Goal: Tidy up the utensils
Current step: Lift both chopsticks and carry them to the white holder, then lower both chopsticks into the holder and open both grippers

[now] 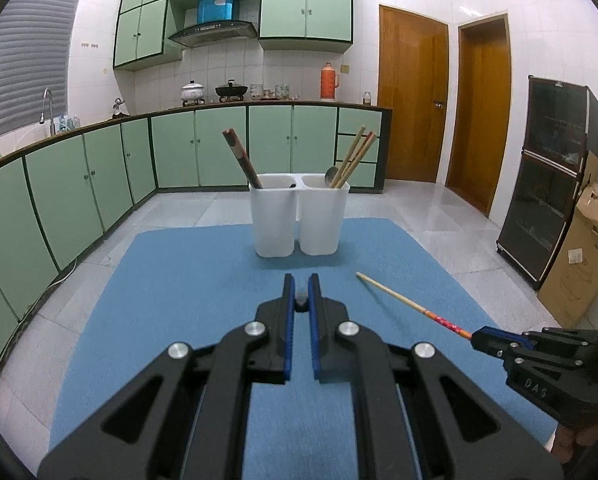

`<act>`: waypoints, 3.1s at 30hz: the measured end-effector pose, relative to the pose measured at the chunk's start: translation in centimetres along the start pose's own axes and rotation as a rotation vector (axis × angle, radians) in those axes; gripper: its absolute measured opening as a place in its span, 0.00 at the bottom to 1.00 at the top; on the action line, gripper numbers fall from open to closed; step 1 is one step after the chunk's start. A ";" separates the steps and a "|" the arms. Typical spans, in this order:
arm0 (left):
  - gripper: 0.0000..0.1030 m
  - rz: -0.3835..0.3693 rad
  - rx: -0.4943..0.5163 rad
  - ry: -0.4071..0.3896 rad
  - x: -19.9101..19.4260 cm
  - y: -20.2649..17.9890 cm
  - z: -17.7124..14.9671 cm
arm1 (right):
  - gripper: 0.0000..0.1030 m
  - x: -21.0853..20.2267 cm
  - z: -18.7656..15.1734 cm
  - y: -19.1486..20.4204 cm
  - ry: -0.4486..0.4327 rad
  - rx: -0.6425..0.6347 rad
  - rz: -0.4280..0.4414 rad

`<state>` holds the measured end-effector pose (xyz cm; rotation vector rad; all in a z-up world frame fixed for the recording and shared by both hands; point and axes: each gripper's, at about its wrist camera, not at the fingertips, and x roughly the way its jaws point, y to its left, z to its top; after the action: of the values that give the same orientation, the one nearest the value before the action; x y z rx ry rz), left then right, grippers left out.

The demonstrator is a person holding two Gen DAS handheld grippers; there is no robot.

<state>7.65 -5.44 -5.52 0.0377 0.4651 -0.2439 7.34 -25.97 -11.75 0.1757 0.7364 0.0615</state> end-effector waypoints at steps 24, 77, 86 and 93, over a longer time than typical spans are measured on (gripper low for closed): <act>0.05 -0.112 -0.020 -0.095 1.0 1.4 7.3 | 0.06 -4.6 11.9 0.6 -0.179 -0.036 0.147; 0.06 -0.046 -0.049 -0.467 10.3 4.6 24.4 | 0.06 8.4 27.1 6.0 -0.220 -0.213 0.110; 0.06 0.007 0.000 -0.391 15.0 2.6 22.5 | 0.06 9.8 26.7 5.5 -0.179 -0.205 0.118; 0.23 0.009 -0.014 -0.283 16.9 4.4 20.4 | 0.15 9.8 26.0 5.0 -0.174 -0.195 0.127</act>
<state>32.25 -6.85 5.05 -0.0087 0.1848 -0.2333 32.12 -23.51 1.54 0.0401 0.5416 0.2356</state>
